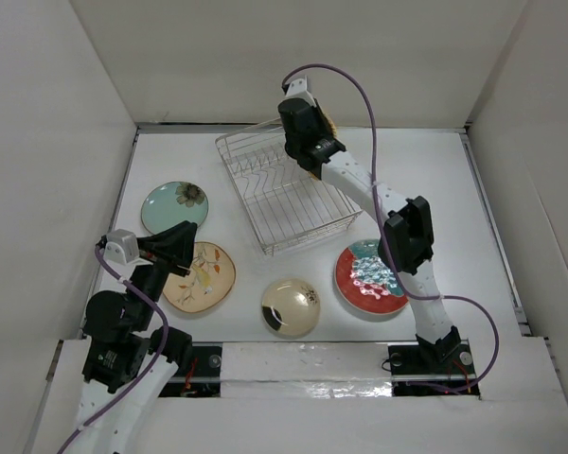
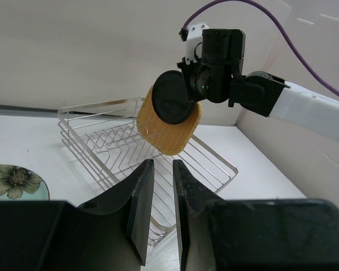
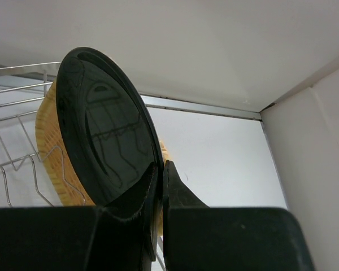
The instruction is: Load the plates into the dish rack
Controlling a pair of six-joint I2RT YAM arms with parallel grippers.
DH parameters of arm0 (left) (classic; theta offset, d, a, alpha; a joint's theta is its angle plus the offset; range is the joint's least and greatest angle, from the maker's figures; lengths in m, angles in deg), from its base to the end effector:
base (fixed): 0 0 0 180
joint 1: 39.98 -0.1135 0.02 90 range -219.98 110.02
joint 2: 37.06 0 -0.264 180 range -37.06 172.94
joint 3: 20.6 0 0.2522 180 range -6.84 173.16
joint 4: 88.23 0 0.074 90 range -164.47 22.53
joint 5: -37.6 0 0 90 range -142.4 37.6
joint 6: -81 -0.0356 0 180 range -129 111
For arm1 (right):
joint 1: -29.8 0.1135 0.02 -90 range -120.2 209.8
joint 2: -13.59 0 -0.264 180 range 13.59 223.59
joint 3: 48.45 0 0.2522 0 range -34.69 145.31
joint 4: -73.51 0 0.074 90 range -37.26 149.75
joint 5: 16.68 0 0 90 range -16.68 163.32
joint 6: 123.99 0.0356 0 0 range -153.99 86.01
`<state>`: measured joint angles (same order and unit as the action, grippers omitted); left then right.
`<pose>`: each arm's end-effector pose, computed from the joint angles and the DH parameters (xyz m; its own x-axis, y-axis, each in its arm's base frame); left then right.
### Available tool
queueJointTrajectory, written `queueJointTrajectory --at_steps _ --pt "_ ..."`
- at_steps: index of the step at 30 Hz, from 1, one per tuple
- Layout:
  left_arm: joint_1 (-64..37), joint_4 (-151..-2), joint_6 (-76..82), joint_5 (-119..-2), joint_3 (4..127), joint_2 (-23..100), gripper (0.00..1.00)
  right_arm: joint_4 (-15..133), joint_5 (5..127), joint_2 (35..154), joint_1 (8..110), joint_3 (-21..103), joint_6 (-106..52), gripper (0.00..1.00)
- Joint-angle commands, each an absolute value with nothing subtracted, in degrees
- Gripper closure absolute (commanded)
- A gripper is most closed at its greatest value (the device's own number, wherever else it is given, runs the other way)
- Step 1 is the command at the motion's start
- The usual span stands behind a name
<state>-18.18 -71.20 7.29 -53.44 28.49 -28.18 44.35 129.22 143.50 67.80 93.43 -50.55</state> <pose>0.0485 -0.0201 0.3602 0.2423 -0.3990 -0.8844 0.4738 0.8441 -0.2510 0.4325 0.3005 0.3405 -0.3025 -0.4391 -0.8460 0.2003 0.8384 -0.5069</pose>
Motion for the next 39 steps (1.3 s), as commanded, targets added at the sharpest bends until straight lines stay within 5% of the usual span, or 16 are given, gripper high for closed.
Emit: queueJointTrajectory --at_steps 1,22,28,31,34,35,37,38,39 --pt "-17.83 -73.50 6.46 -54.25 29.46 -26.95 0.83 49.02 128.09 142.18 68.39 92.06 -48.86 1.00" --pt "-17.83 -73.50 6.29 -53.99 29.37 -26.25 0.83 49.64 114.81 143.59 67.16 81.33 -35.23 0.98" --pt "-17.83 -73.59 6.29 -53.72 29.28 -26.25 0.83 49.90 109.99 136.23 67.16 77.56 -31.02 0.53" --pt "-17.83 -73.59 6.29 -53.72 29.19 -26.16 0.83 51.04 105.60 128.51 67.16 72.13 -28.65 0.37" --pt "-17.83 -73.68 6.29 -53.72 29.19 -26.25 0.83 53.67 102.08 118.67 67.86 63.01 -26.45 0.33" --pt "-17.83 -73.59 6.29 -53.72 29.19 -26.25 0.83 55.16 101.11 116.19 68.38 60.35 -25.83 0.33" --pt "-17.83 -73.68 6.29 -53.72 29.19 -26.34 0.83 56.23 97.86 111.61 70.05 55.16 -23.90 0.52" --pt "-17.83 -73.68 6.29 -53.72 29.11 -26.25 0.83 56.49 96.97 107.85 72.06 50.61 -22.93 0.68" --pt "-17.83 -73.68 6.38 -53.72 29.11 -26.25 0.83 56.58 95.83 106.16 73.47 48.39 -22.05 0.99"
